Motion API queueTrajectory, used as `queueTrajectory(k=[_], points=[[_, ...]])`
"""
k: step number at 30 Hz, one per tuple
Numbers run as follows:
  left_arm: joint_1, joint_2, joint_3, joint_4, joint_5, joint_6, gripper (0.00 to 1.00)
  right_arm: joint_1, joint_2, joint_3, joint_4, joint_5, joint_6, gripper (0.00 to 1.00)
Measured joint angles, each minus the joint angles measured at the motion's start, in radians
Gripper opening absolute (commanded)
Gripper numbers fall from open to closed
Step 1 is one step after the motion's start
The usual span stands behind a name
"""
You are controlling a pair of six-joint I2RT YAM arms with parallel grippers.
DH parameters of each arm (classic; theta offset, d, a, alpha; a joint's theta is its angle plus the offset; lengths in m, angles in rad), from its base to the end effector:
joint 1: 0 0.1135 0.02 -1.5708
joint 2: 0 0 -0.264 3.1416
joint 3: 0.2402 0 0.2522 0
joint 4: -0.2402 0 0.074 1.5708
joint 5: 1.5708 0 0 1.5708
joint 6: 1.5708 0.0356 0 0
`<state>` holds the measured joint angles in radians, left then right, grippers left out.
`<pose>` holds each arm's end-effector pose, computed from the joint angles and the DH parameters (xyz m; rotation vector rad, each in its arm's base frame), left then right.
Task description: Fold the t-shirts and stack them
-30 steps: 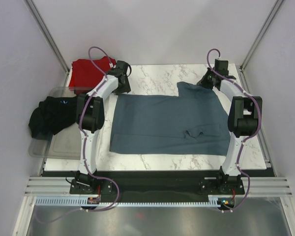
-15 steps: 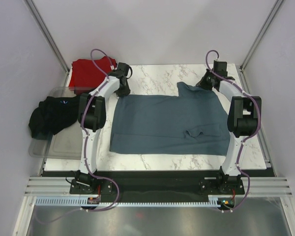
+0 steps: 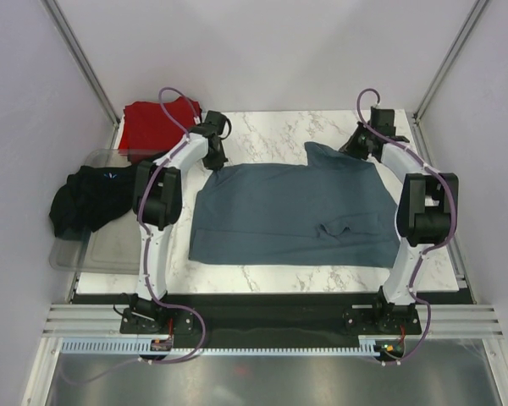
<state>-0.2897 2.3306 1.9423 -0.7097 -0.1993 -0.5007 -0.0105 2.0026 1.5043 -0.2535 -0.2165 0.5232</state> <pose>0.4820 -0.1363 0.1707 -0.3400 2.6094 -0.0013 0.4538 0.0029 0.2146 0.5135 2.2994 0.5064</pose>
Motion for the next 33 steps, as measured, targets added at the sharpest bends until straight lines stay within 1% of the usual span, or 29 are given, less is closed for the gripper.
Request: queueTrajectory(k=[4,10,17,22,27,33], points=[[-0.013,-0.064,-0.077,-0.005,-0.001,-0.001,0.02,0.000,-0.119,-0.064,-0.002,0.001,-0.005,0.00],[-0.020,-0.183,-0.184,-0.019,-0.005,-0.001,0.02,0.000,-0.311,-0.177,-0.002,0.005,-0.019,0.00],[-0.020,-0.324,-0.307,-0.022,-0.014,0.000,0.02,0.000,-0.470,-0.341,-0.031,0.016,-0.033,0.00],[-0.020,-0.397,-0.387,-0.022,-0.032,0.000,0.02,0.000,-0.578,-0.446,-0.075,0.034,-0.043,0.00],[-0.020,-0.438,-0.436,-0.023,-0.045,0.002,0.02,0.000,-0.678,-0.483,-0.112,0.043,-0.049,0.00],[-0.027,-0.445,-0.439,-0.022,-0.077,0.026,0.02,-0.008,-0.778,-0.483,-0.159,0.051,-0.050,0.00]])
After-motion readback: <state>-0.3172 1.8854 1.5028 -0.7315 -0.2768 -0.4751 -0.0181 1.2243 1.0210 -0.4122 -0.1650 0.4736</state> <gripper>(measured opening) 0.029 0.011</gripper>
